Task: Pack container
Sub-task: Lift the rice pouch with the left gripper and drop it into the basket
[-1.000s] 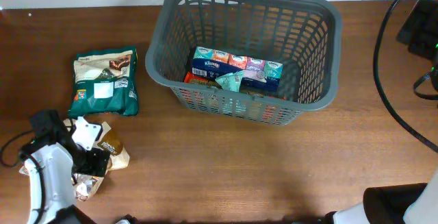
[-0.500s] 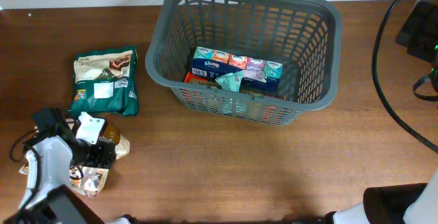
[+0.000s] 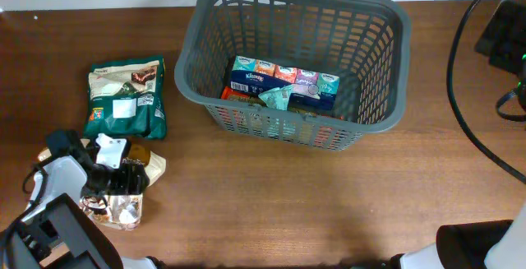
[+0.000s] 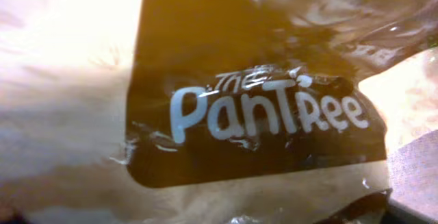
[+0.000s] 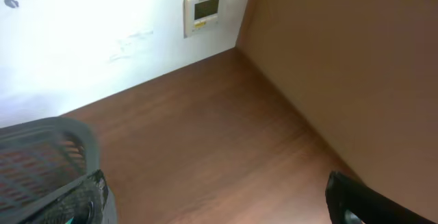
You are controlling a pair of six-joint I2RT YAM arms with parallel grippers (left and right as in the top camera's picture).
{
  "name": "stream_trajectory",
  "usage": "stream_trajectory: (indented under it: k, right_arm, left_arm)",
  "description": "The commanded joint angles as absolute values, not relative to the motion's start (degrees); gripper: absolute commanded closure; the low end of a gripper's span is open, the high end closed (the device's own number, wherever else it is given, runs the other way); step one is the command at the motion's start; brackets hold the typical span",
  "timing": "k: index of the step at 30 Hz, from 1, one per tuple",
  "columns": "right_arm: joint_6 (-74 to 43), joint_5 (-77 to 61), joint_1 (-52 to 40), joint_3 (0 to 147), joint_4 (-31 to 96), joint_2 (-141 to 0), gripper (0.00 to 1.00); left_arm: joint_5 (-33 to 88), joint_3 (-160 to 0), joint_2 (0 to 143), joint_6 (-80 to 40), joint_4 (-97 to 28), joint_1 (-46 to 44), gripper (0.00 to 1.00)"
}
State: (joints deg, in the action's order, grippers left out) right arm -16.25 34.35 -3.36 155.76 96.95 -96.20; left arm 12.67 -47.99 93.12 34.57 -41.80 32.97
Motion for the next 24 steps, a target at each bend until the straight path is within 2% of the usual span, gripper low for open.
stream_trajectory:
  k: [1,2,3,5,15,24]
  right_arm:
    - [-16.4,33.8,-2.9,155.8,97.2,-96.2,0.01]
    - [-16.4,33.8,-2.9,155.8,97.2,-96.2,0.01]
    - [-16.4,33.8,-2.9,155.8,97.1,-96.2,0.01]
    - [-16.4,33.8,-2.9,155.8,97.1,-96.2,0.01]
    - [-16.4,33.8,-2.9,155.8,97.1,-96.2,0.01]
    - [-16.4,33.6,-2.9,155.8,96.5,-96.2,0.01]
  left_arm:
    - [13.0,-47.6,94.1,34.3,-40.5,33.1,0.7]
    - [12.3,-47.6,94.1,34.3,-40.2,33.1,0.86]
    - [11.7,-47.6,94.1,34.3,-40.0,33.1,0.92]
    - [10.6,-47.6,94.1,34.3,-39.6,33.1,0.98]
    - [11.8,-50.7,93.4,34.0,-40.8,32.9,0.98]
    - [11.8,-73.8,86.0,33.8,-56.5,30.0,0.98]
